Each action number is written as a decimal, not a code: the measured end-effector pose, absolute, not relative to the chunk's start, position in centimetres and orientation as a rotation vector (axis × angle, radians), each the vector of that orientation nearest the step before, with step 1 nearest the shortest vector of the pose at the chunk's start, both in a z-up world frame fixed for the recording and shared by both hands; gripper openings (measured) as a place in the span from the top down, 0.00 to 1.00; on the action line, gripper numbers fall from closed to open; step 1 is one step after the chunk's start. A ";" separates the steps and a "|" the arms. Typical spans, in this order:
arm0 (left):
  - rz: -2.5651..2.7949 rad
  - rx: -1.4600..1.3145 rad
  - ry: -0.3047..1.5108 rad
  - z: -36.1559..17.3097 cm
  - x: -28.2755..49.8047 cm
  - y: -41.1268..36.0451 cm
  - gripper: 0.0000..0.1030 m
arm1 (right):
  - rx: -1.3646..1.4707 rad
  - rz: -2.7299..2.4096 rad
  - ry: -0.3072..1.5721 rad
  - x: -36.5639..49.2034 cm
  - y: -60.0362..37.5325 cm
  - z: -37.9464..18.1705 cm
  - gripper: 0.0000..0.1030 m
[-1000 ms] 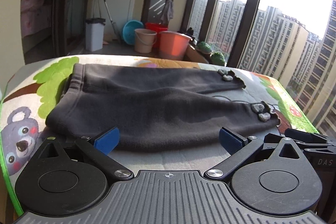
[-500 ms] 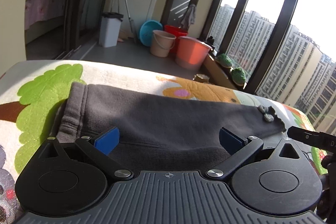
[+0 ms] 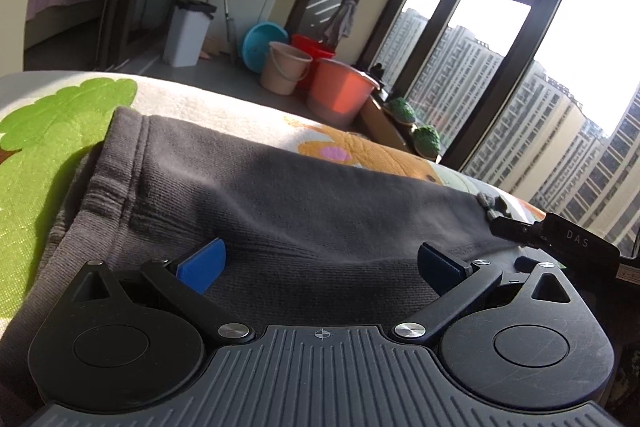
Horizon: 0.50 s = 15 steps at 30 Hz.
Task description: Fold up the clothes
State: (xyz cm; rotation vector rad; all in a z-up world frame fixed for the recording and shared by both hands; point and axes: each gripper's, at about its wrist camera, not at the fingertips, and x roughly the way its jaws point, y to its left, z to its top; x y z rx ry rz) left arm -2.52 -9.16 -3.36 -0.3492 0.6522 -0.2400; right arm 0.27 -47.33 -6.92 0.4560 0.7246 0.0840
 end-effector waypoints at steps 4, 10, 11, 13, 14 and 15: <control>-0.231 -0.308 0.655 -3.4 -2.5 -9.8 0.00 | 0.412 0.097 0.748 0.6 -47.1 -6.8 0.00; -0.231 -0.271 0.668 -3.4 -2.4 -10.1 0.00 | 0.414 0.123 0.738 0.7 -47.0 -6.6 0.00; -0.231 -0.255 0.676 -3.3 -2.2 -10.3 0.00 | 0.434 0.128 0.730 0.6 -47.3 -6.6 0.00; -0.222 -0.258 0.678 -2.5 -2.0 -9.9 0.00 | 0.480 0.140 0.713 0.4 -48.1 -6.8 0.00; -0.214 -0.269 0.674 -1.8 -1.8 -9.4 0.00 | 0.515 0.149 0.701 0.2 -48.4 -6.9 0.00; -0.205 -0.281 0.668 -1.1 -1.7 -9.0 0.00 | 0.538 0.155 0.693 0.1 -48.7 -6.9 0.00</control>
